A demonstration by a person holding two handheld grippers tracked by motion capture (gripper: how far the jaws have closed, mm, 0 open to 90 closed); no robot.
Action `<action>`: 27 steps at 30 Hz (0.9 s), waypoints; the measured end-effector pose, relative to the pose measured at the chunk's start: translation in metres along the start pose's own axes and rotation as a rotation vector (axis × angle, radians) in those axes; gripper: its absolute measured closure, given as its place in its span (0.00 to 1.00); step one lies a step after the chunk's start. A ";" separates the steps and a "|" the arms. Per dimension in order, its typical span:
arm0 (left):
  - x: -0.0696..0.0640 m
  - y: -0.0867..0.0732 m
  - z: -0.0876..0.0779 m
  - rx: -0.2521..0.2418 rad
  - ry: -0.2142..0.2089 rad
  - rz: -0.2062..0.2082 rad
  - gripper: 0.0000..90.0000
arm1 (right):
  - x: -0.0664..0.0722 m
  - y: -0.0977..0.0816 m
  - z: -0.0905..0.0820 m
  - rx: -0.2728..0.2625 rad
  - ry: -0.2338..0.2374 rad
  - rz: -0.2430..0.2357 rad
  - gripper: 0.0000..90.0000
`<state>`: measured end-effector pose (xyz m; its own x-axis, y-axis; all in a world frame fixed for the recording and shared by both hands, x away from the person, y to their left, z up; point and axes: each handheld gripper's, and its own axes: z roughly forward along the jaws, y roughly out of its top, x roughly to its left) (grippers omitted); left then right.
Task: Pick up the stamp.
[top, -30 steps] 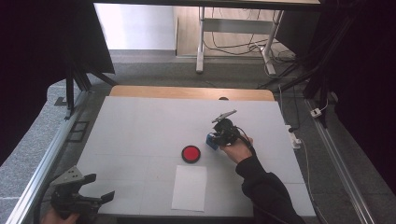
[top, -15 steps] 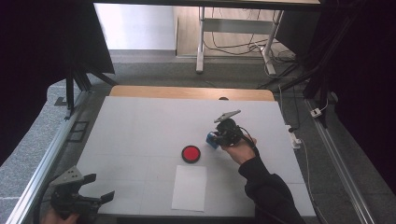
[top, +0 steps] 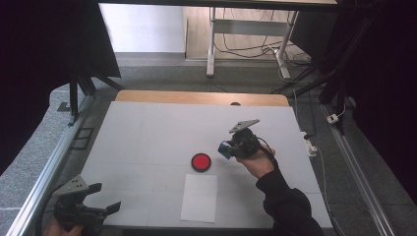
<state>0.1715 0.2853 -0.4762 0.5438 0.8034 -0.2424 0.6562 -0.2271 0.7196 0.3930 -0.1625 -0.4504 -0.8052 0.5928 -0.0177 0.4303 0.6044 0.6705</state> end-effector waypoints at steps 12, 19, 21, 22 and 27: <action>0.001 0.000 -0.001 -0.010 -0.022 -0.003 0.00 | 0.016 -0.004 -0.022 -0.070 0.059 0.016 0.80; 0.001 0.000 -0.001 -0.007 -0.029 -0.002 0.00 | 0.030 -0.007 -0.035 -0.102 0.097 -0.009 0.80; 0.002 0.000 -0.001 -0.007 -0.032 -0.005 0.00 | 0.033 -0.008 -0.039 -0.111 0.105 -0.016 0.80; 0.002 0.000 -0.001 -0.007 -0.035 -0.007 0.00 | 0.035 -0.008 -0.040 -0.111 0.105 -0.022 0.80; 0.003 0.000 0.000 -0.001 -0.046 -0.010 0.00 | 0.042 -0.010 -0.044 -0.116 0.114 -0.036 0.80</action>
<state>0.1733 0.2876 -0.4766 0.5607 0.7796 -0.2791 0.6610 -0.2185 0.7179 0.3367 -0.1670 -0.4258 -0.8631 0.5036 0.0370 0.3559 0.5548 0.7521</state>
